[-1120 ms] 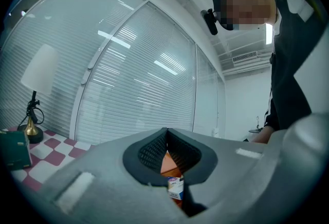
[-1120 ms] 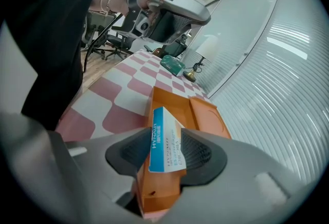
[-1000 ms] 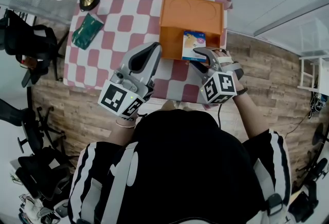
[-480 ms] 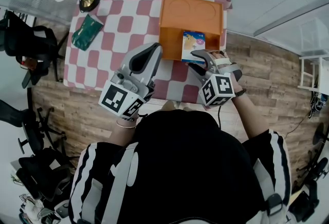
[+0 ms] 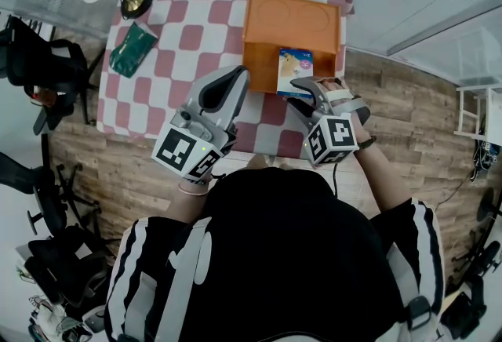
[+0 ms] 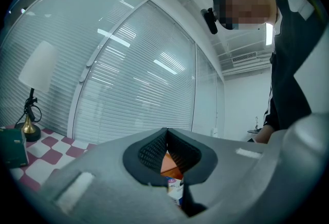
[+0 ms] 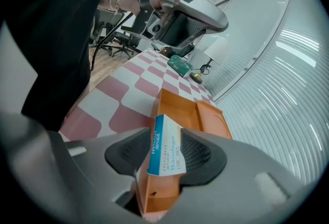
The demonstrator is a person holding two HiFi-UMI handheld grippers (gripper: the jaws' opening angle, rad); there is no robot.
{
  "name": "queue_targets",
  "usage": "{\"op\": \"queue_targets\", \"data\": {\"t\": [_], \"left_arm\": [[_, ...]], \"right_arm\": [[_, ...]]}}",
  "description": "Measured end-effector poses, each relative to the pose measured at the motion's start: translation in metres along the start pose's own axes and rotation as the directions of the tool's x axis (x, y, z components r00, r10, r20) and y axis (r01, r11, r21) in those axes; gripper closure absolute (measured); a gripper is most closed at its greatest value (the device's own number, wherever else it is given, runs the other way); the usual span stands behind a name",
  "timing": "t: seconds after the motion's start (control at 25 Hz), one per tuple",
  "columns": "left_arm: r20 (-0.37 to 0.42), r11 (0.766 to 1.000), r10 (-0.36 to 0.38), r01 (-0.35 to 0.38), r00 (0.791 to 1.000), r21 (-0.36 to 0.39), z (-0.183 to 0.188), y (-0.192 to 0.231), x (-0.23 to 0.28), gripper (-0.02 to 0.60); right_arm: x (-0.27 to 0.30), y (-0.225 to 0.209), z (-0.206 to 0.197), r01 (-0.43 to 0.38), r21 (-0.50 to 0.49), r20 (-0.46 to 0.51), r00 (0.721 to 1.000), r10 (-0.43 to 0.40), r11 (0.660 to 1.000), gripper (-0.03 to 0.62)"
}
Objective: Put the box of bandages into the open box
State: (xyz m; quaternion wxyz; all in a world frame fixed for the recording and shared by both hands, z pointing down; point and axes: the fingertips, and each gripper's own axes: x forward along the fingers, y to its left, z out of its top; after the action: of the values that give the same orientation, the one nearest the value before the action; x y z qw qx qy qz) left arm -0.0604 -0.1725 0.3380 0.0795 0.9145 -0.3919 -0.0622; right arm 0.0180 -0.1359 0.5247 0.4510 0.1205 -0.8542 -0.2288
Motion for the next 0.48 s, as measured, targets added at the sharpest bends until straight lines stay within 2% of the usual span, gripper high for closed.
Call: {"op": "queue_targets", "data": {"t": [0.48], "left_arm": [[0.001,1.000,-0.018,0.018,1.000,0.006,0.002,-0.002,0.009,0.581]], "right_arm": [[-0.019,-0.024,0.011,0.056,-0.020,0.014,0.998,-0.056,0.998,0.414]]}}
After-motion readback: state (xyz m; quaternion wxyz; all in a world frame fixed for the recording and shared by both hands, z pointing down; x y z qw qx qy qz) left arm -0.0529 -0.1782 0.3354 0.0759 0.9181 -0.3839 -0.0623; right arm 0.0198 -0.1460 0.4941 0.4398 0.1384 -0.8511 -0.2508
